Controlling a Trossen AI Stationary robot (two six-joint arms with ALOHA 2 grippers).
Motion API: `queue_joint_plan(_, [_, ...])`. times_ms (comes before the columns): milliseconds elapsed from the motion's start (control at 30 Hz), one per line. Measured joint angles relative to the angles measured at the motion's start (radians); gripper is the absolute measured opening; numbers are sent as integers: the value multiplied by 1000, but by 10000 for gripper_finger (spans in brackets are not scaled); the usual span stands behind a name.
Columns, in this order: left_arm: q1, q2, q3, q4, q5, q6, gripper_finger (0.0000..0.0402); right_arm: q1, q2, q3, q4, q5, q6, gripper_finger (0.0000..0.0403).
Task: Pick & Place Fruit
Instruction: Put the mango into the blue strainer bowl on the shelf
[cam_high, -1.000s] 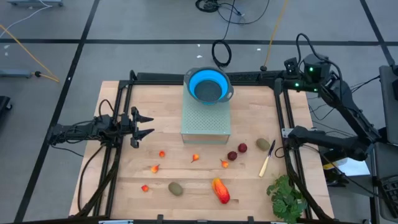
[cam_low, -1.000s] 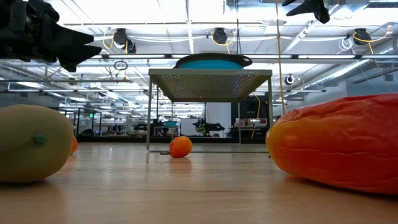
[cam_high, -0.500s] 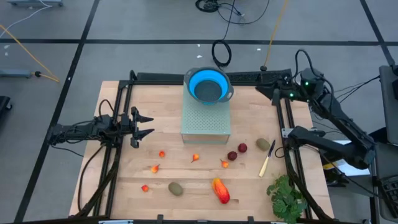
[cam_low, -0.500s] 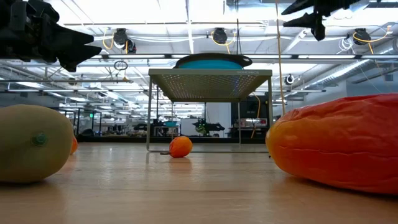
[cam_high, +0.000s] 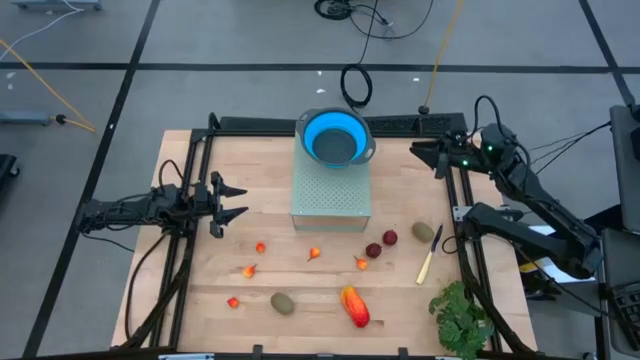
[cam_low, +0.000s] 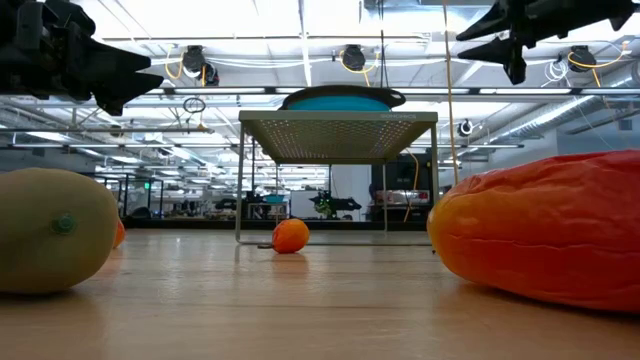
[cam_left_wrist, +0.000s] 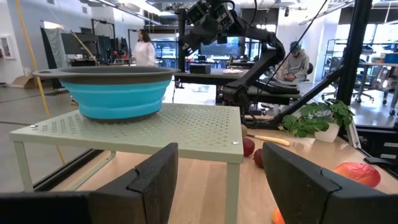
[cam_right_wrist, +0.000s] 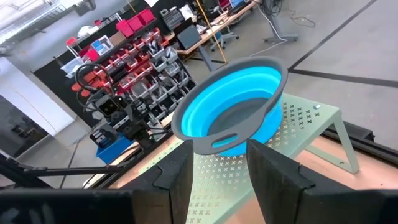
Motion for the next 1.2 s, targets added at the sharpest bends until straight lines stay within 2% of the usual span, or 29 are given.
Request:
queue_joint_plan(567, [0, 0, 0, 0, 0, 0, 234, 0, -56, -59, 9, 6, -75, 141])
queue_joint_plan(767, [0, 0, 0, 0, 0, 0, 234, 0, -92, -135, 112, 4, -67, 141])
queue_joint_plan(1200, [0, 0, 0, 0, -1, 0, 234, 0, -182, -290, 160, 4, -55, 141])
